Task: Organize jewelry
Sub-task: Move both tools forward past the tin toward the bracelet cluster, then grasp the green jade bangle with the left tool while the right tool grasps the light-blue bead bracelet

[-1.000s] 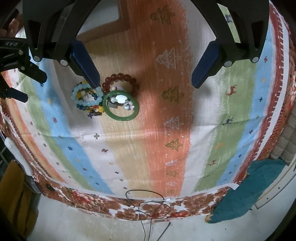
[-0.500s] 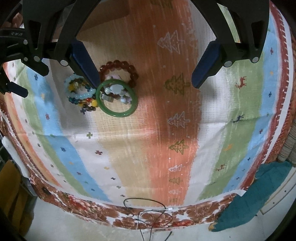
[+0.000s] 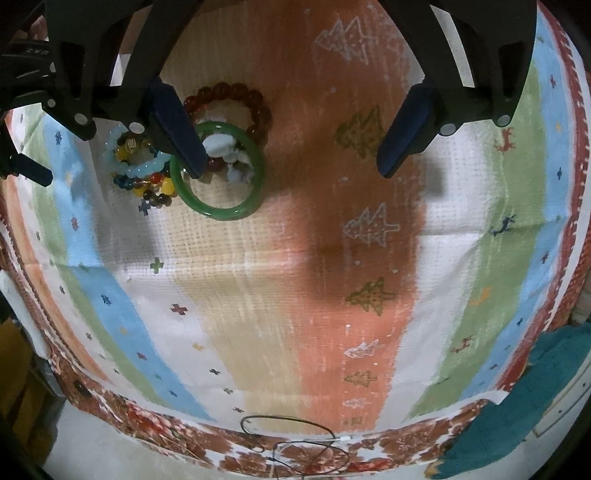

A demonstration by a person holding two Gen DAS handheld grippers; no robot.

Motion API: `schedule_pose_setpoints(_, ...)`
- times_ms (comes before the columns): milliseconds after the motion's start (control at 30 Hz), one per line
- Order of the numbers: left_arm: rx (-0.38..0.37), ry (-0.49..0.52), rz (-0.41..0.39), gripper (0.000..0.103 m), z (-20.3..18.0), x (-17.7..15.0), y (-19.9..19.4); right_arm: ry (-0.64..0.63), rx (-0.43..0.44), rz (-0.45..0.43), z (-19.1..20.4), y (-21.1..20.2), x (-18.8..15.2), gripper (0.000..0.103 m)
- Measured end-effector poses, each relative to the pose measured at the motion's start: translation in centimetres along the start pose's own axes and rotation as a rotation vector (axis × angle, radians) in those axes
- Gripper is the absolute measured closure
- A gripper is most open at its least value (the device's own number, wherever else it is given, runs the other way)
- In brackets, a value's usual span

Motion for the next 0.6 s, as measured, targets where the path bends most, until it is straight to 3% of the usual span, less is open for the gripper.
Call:
schedule_pose_setpoints(167,0.000,0.026,0.018,0.019,-0.3,0.5,1.4,-0.015,-0.004,0.010,0.5,0.7,0.2,0.005)
schedule_pose_setpoints(233,-0.026,0.030,0.018,0.028,-0.6,0.8,1.9,-0.022,-0.004,0.013,0.9,1.0,0.4,0.005)
schedule_pose_setpoints(300,-0.032,0.042,0.015,0.031,-0.9,1.4,2.2,-0.024,-0.003,0.028,1.1,1.5,0.4,0.020)
schedule_pose_setpoints(433,-0.030,0.058,0.018,0.040,-1.3,2.1,2.9,-0.028,-0.004,0.047,1.2,2.3,0.4,0.027)
schedule_pose_setpoints(533,-0.016,0.069,0.049,0.056,-1.6,2.0,3.7,-0.030,-0.005,0.066,1.2,3.0,0.3,0.043)
schedule_pose_setpoints(600,-0.007,0.078,0.050,0.057,-1.7,2.0,4.0,-0.033,0.004,0.072,1.4,3.1,0.4,0.052)
Point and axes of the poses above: each gripper's, at about its wrist camera, not at the fingertips, and y roughly the way its jaws point, z to its left, x to its top, the point moved 7 cm from there along y, roughly the way its jaws point, and after that the axes turned 11 degrees about y, right-handed, at the moved point
